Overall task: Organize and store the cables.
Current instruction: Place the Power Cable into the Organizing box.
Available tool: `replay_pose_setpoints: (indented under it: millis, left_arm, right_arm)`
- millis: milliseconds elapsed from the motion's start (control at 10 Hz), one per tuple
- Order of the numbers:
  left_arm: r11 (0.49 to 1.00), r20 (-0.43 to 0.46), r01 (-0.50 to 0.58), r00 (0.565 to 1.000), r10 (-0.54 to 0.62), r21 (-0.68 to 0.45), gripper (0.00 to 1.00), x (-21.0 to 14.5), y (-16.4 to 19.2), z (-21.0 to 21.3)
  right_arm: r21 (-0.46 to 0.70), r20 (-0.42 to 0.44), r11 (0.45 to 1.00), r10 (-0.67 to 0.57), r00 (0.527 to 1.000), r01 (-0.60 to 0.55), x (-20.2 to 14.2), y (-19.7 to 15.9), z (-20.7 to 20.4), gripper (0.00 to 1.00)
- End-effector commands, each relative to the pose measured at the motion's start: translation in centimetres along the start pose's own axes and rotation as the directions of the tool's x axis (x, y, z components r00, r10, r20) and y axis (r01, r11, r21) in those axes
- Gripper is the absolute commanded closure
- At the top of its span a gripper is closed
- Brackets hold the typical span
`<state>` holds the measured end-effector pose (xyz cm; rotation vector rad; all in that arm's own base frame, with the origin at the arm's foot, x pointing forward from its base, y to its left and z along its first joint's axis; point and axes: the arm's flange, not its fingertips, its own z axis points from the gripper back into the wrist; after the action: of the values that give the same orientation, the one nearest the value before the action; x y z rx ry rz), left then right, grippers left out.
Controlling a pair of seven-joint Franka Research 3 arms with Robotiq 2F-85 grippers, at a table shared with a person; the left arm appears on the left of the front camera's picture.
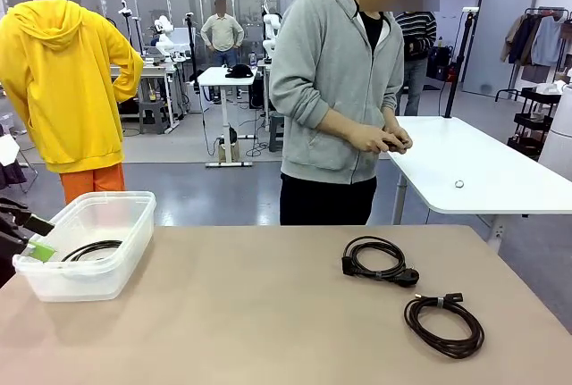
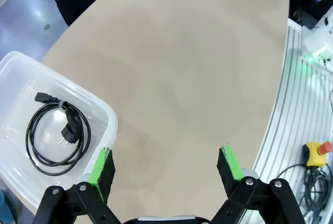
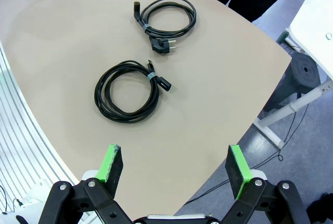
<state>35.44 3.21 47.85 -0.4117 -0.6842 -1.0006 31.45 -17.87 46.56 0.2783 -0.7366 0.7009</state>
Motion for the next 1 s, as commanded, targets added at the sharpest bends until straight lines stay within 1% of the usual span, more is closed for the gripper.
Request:
replay_pose_setpoints:
  millis: [0, 300, 400, 500, 600, 700, 800, 900]
  left_arm:
    - [1.000, 0.011, 0.007, 1.000, -0.007, -0.017, 0.00, 0.0, 0.0, -0.2]
    - [1.000, 0.011, 0.007, 1.000, -0.007, -0.017, 0.00, 0.0, 0.0, -0.2]
    - [1.000, 0.011, 0.007, 1.000, -0.007, -0.017, 0.00, 0.0, 0.0, -0.2]
    - [1.000, 0.011, 0.007, 1.000, -0.007, -0.017, 0.00, 0.0, 0.0, -0.2]
    - [1.000, 0.011, 0.007, 1.000, -0.007, -0.017, 0.00, 0.0, 0.0, -0.2]
    - [1.000, 0.011, 0.007, 1.000, -0.007, -0.017, 0.00, 0.0, 0.0, -0.2]
    - [1.000, 0.011, 0.007, 1.000, -0.007, -0.017, 0.00, 0.0, 0.0, -0.2]
    - [1.000, 0.011, 0.007, 1.000, -0.007, -0.017, 0.00, 0.0, 0.0, -0.2]
  right_arm:
    - [0.001, 0.014, 1.000, 0.008, 1.000, -0.008, -0.1, -0.1, 0.0, 0.00]
    - [0.001, 0.014, 1.000, 0.008, 1.000, -0.008, -0.1, -0.1, 0.0, 0.00]
    - [0.000, 0.000, 1.000, 0.000, 1.000, 0.000, 0.0, 0.0, 0.0, 0.00]
    - [0.023, -0.006, 0.994, 0.104, 0.995, -0.103, 1.2, 0.5, 0.8, 0.00]
    - [0.086, -0.018, 0.981, 0.178, 0.984, -0.176, 2.8, 0.9, 1.4, 0.00]
    - [0.144, -0.068, 0.953, 0.278, 0.958, -0.266, 4.7, 1.8, 1.1, 0.00]
    - [0.159, -0.135, 0.933, 0.346, 0.929, -0.324, 7.3, 2.2, 0.2, 0.00]
    - [0.192, -0.157, 0.914, 0.389, 0.908, -0.358, 9.6, 2.4, -1.2, 0.00]
